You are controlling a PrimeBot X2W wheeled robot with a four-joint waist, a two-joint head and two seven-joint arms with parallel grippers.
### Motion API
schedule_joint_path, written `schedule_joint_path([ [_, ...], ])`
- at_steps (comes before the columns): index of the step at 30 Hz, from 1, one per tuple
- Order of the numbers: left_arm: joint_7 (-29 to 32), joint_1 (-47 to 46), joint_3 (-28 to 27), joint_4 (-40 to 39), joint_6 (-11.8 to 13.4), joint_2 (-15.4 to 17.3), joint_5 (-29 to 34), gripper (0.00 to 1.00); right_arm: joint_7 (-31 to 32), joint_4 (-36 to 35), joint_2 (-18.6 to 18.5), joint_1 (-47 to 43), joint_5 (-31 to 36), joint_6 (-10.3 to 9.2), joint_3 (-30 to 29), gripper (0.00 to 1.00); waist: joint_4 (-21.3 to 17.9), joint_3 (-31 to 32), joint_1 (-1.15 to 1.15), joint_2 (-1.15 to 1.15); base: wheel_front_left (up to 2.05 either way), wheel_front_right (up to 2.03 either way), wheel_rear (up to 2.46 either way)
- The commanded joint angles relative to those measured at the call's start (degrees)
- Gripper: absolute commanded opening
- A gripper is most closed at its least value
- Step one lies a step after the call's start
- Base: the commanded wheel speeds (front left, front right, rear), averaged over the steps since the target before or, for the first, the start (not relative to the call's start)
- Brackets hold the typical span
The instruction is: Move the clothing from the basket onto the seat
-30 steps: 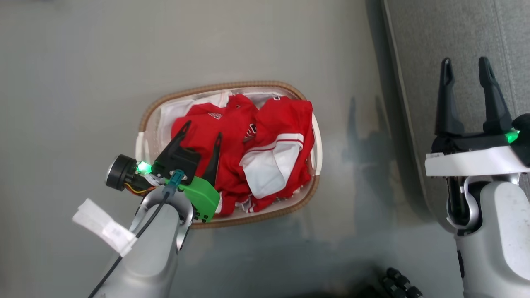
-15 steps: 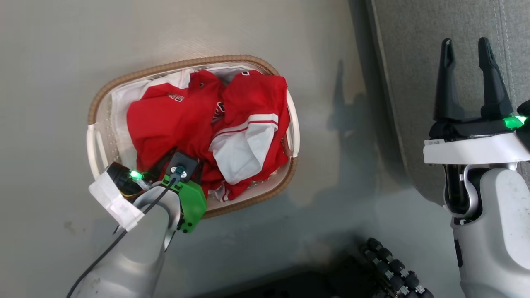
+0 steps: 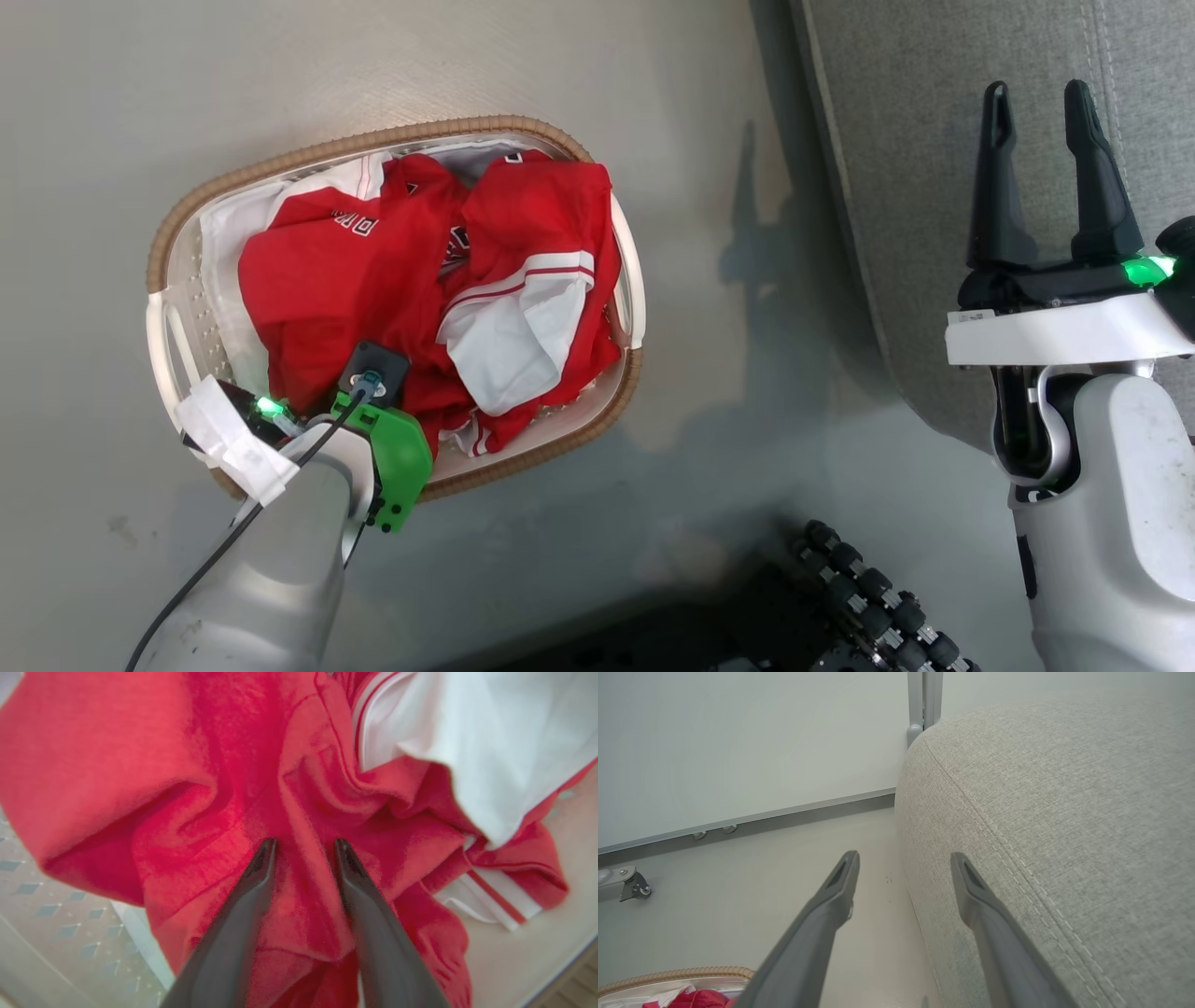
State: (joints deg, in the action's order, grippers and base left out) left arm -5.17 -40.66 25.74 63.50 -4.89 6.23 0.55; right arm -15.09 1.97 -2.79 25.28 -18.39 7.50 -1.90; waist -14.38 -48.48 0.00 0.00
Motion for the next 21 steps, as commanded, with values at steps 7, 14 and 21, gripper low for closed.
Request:
schedule_joint_path([
  [7, -1.56, 0.22, -0.27, 2.06, 0.21, -0.41, -1.84, 0.0, -0.12, 0.88, -0.19, -0.75, 0.46, -0.02, -0.09, 1.0, 0.33, 2.9, 0.0, 0.0, 0.0, 0.0, 0.0],
  [14, -5.43, 1.75, -0.14, 2.43, -0.35, -1.1, -3.28, 0.0, -0.12, 2.6, -0.2, -2.22, 1.98, -0.02, -0.54, 1.0, 1.66, 8.0, 0.0, 0.0, 0.0, 0.0, 0.0],
  [21, -8.77, 3.89, 0.39, 0.25, -1.36, -2.53, -5.89, 0.0, -0.12, 4.56, -0.21, -5.11, 4.05, -0.02, -1.47, 1.0, 4.06, 16.29, 0.0, 0.0, 0.0, 0.0, 0.0],
])
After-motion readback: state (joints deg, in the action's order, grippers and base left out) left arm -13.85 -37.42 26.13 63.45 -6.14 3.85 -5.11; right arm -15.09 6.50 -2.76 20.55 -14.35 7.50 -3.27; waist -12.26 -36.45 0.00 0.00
